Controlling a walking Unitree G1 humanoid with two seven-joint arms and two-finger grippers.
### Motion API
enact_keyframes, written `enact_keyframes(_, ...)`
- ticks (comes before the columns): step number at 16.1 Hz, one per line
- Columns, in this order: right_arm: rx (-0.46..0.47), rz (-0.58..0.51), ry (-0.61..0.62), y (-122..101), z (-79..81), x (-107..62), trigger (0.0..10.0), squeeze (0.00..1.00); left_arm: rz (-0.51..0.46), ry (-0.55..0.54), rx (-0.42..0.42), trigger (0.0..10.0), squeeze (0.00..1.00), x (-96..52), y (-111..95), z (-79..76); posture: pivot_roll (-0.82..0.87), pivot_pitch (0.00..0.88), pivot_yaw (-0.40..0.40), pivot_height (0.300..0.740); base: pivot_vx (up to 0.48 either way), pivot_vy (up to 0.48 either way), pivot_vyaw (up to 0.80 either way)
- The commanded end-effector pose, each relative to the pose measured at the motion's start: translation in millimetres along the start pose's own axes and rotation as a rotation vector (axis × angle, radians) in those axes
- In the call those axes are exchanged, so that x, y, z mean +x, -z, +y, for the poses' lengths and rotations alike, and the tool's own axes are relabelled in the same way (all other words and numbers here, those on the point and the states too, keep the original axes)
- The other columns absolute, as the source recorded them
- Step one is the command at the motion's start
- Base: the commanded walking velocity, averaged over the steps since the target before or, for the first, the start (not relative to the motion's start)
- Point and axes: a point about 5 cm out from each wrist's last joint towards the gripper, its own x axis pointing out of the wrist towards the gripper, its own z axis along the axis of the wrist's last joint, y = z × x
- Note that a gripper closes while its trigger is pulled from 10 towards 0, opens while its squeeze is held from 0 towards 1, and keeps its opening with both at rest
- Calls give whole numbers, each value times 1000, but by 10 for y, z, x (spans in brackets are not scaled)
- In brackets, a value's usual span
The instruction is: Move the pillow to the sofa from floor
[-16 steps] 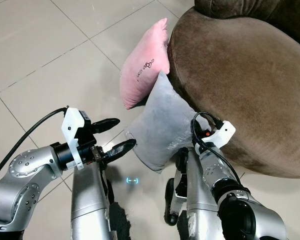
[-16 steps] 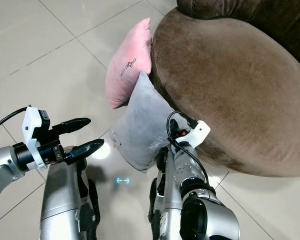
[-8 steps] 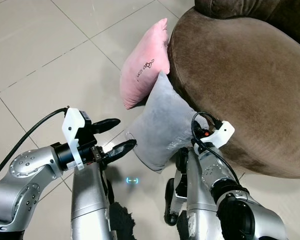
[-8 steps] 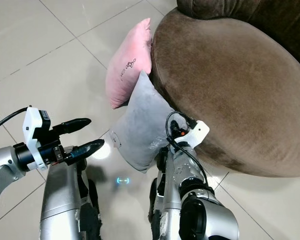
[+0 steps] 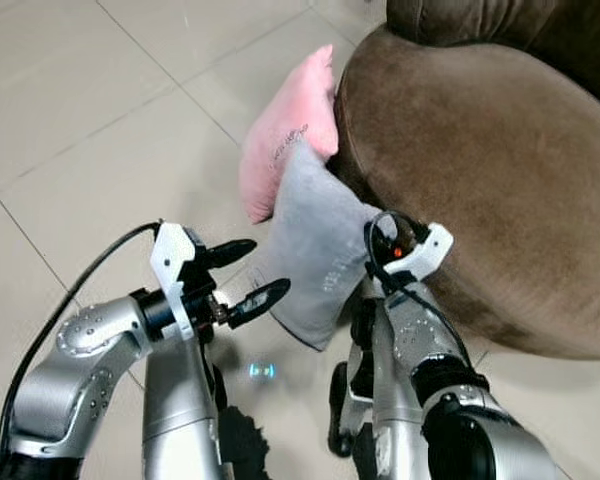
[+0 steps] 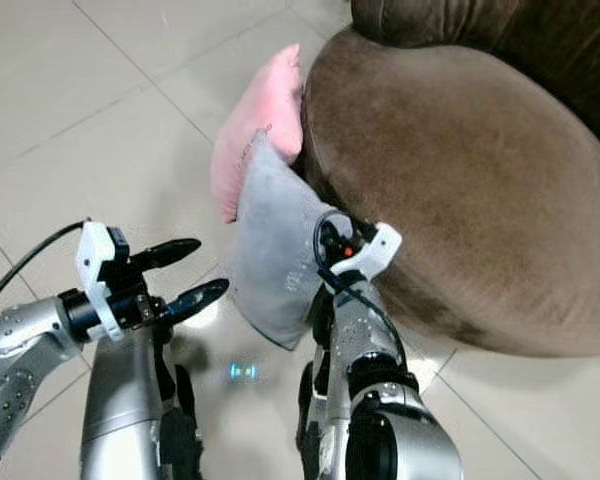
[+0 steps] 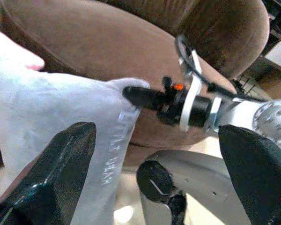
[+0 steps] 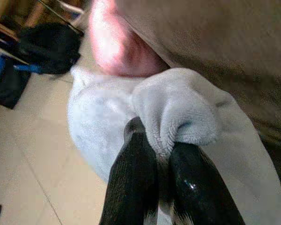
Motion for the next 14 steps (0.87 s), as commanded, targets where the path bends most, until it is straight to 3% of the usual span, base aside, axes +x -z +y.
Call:
enact_keyframes(1,15,-38,-42,-61,71,-35,0,0,31,7,-3,10000,0,10,110,-45,77,168,-107,518,0,0,0)
enact_keyframes(2,22,-93,-97,-228,215,-76,0,0,33,11,5,10000,0,35,159,-65,72,144,-108,518,0,0,0)
enact_keyframes(3,25,-106,-111,-277,245,-87,0,0,30,11,6,10000,0,55,169,-66,71,137,-108,518,0,0,0)
enact_keyframes(5,22,-185,-216,-652,548,-180,0,0,-23,14,3,10000,0,141,138,-122,60,99,-104,518,0,0,0)
enact_keyframes(7,15,-252,-254,-919,728,-214,0,0,-40,17,3,10000,0,178,129,-147,52,84,-106,518,0,0,0)
enact_keyframes(8,47,-451,-319,-1593,1107,-264,0,0,-65,9,21,10000,0,218,88,-162,43,59,-94,518,0,0,0)
enact_keyframes(9,22,-578,-324,-1966,1252,-301,0,0,-78,-14,34,10000,0,240,55,-146,37,52,-89,518,0,0,0)
enact_keyframes(11,-78,-762,-298,-2476,1358,-415,0,0,-104,-98,44,10000,0,269,-4,-72,23,25,-83,518,0,0,0)
enact_keyframes(12,-125,-792,-277,-2568,1360,-457,0,0,-110,-119,48,10000,0,279,-20,-53,24,20,-85,518,0,0,0)
enact_keyframes(13,-238,-799,-219,-2634,1323,-487,0,0,-125,-135,47,10000,0,296,-49,-41,26,11,-88,518,0,0,0)
enact_keyframes(14,-411,-689,-66,-2511,1149,-403,4549,0,-132,-143,54,10000,0,326,-75,-46,21,3,-85,518,0,0,0)
